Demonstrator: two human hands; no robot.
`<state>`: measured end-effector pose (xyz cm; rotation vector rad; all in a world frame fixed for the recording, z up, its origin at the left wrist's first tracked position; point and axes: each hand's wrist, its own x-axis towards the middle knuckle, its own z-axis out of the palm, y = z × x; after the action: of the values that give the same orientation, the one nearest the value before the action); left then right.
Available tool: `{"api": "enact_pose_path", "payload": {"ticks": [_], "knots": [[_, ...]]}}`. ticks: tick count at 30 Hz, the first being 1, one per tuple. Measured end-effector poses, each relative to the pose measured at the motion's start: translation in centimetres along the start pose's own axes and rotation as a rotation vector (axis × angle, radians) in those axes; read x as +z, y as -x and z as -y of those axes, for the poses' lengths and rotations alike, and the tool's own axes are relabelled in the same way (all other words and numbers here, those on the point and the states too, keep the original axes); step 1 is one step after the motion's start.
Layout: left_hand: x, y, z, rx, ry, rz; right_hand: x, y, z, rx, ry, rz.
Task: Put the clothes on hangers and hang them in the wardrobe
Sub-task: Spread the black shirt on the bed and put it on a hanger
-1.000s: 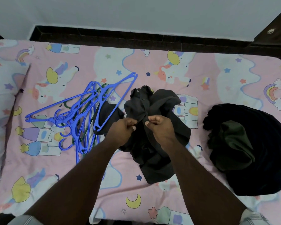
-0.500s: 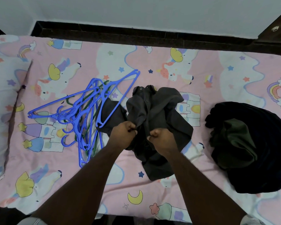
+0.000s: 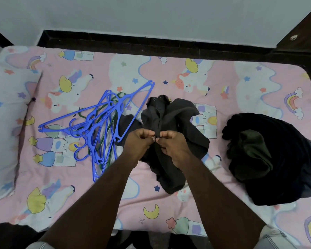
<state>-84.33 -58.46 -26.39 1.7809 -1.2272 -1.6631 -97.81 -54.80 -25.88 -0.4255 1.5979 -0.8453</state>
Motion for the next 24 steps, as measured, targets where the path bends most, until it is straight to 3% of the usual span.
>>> {"api": "enact_pose_path", "payload": {"ticks": [5, 10, 14, 18, 24], "knots": [[-0.2, 0.7, -0.8, 0.205, -0.349, -0.065, -0.3, 0.1, 0.1, 0.004, 0.046, -0.115], [0.0, 0.8, -0.9, 0.309, -0.565, -0.055, 0.7, 0.4, 0.0, -0.097, 0.268, -0.221], [0.2, 1.2, -1.0, 0.195, -0.385, -0.049, 1.9, 0.5, -0.1, -0.137, 0.316, -0.207], [-0.1, 1.2, -0.5, 0.096, -0.200, -0.063, 1.8, 0.8, 0.0, -0.075, 0.144, -0.155], [-0.3, 1.4, -0.2, 0.069, -0.109, -0.067, 1.2, 1.5, 0.1, -0.006, 0.021, -0.072]]}}
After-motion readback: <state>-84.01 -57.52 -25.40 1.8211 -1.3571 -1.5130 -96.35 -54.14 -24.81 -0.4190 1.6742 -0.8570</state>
